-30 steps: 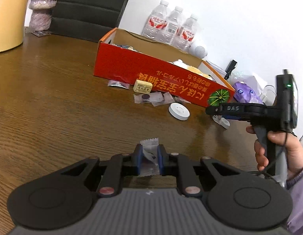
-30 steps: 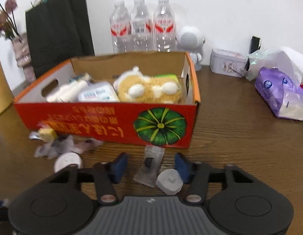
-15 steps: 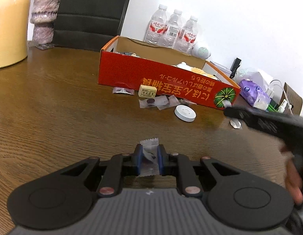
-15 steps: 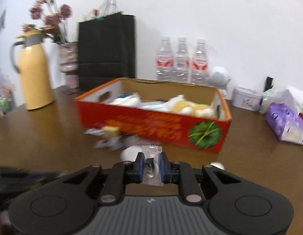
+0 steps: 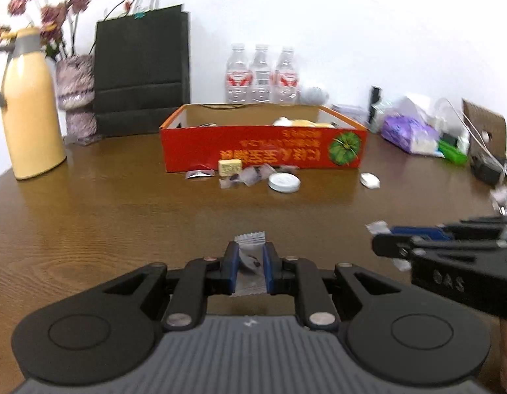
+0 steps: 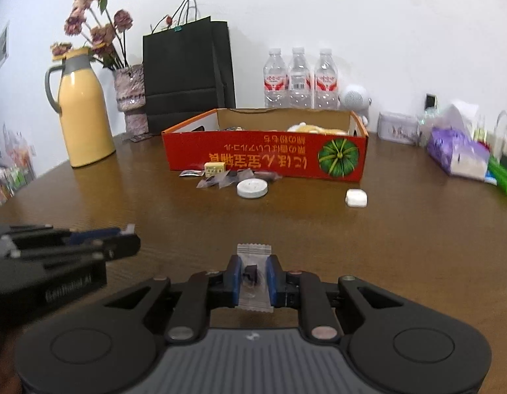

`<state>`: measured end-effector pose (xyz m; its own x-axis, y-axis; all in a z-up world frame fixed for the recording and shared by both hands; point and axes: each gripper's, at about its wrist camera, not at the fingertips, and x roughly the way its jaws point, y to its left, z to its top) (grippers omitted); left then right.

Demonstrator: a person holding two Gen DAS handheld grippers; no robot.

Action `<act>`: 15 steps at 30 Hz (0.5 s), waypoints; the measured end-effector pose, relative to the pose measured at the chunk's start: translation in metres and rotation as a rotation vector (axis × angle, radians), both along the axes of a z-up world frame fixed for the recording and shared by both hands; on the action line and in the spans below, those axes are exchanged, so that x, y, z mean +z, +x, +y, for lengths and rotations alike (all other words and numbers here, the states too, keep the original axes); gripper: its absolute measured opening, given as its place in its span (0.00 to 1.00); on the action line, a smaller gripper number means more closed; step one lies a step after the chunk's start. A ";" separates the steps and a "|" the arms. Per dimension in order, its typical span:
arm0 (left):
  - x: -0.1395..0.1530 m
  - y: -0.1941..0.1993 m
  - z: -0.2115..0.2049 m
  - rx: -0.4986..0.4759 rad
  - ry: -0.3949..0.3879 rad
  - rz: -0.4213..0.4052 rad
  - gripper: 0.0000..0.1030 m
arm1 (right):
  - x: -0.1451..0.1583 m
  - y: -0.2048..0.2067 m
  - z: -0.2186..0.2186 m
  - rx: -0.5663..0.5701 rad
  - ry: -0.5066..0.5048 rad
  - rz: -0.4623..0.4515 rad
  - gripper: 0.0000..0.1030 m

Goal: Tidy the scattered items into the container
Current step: 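Carry both clear packets into the box and open both tools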

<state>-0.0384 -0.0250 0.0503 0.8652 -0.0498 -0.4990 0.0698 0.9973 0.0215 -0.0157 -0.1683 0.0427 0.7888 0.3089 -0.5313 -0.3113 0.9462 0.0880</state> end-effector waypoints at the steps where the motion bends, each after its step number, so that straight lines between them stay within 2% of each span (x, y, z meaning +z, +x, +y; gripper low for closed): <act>1: 0.001 -0.005 -0.002 -0.005 0.009 -0.006 0.15 | 0.001 -0.003 0.000 -0.004 0.005 -0.006 0.15; 8: 0.015 -0.017 -0.007 -0.024 0.000 -0.043 0.15 | 0.012 -0.017 -0.005 -0.015 0.020 -0.053 0.15; 10: 0.027 -0.010 -0.006 -0.058 0.000 -0.084 0.16 | 0.022 -0.010 -0.012 0.011 0.068 -0.033 0.15; 13: 0.059 0.017 0.000 -0.130 -0.009 -0.168 0.16 | 0.054 0.017 -0.026 0.063 0.162 -0.032 0.15; 15: 0.087 0.050 0.004 -0.143 0.005 -0.200 0.16 | 0.085 0.043 -0.027 0.051 0.134 -0.092 0.15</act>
<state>0.0114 -0.0207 0.1372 0.9312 -0.1766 -0.3190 0.2039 0.9775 0.0543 0.0271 -0.1958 0.1275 0.8134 0.4136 -0.4090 -0.3716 0.9104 0.1818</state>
